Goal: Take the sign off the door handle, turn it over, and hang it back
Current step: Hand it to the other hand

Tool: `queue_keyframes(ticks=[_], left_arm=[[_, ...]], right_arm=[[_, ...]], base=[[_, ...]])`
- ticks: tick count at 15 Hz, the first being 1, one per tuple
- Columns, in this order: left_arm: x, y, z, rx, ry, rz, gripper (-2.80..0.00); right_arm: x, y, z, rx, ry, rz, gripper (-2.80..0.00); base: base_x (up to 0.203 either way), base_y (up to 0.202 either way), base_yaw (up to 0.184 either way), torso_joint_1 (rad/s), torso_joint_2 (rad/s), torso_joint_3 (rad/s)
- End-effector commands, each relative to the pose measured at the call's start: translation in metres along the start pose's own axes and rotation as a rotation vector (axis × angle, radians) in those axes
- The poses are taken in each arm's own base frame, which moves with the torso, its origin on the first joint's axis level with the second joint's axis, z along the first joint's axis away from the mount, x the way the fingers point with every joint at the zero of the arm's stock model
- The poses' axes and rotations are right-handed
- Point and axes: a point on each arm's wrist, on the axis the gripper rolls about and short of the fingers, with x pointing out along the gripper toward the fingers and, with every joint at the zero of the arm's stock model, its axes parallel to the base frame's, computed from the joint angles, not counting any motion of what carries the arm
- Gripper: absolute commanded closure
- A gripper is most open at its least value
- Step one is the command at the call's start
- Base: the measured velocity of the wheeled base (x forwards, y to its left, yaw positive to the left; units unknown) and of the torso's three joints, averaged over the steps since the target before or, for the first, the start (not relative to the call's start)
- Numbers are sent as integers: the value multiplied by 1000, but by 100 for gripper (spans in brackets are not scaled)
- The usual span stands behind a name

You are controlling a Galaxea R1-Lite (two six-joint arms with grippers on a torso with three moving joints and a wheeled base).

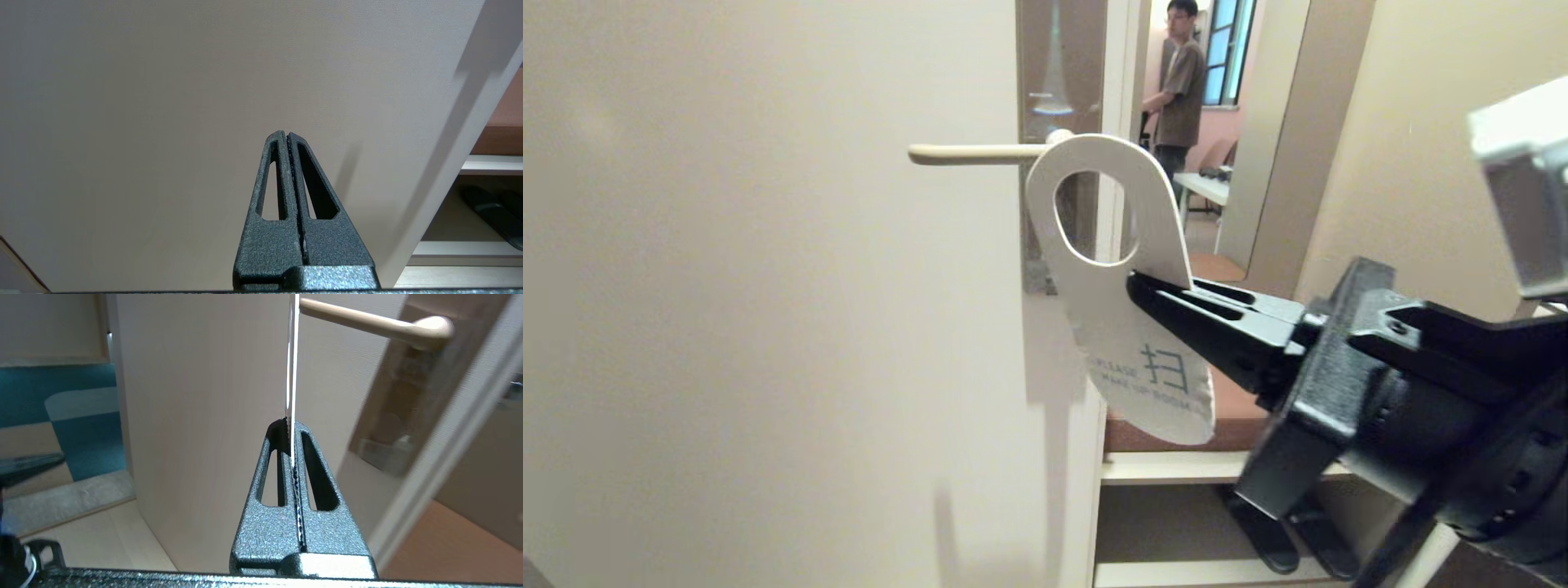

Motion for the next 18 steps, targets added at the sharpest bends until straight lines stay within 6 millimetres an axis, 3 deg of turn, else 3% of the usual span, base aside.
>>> queue_keyframes(ticks=[1,5,11,15,18], left_arm=[[0,0,0,-1,0,1,0],[0,0,0,-1,0,1,0],[0,0,0,-1,0,1,0],[0,0,0,-1,0,1,0],[0,0,0,-1,0,1,0]], right_arm=[[-29,-6,9,0,-46,-5,0],[-64,-12,7,-76,-34,-20,0],[-90,-18,5,-108,-50,-94,0],[-117,-22,-19,-116,-7,-106,0],[-132,-36,-37,-133,38,-219,0]], base=[[0,0,0,0,0,0],[0,0,0,0,0,0],[0,0,0,0,0,0],[0,0,0,0,0,0],[0,0,0,0,0,0]])
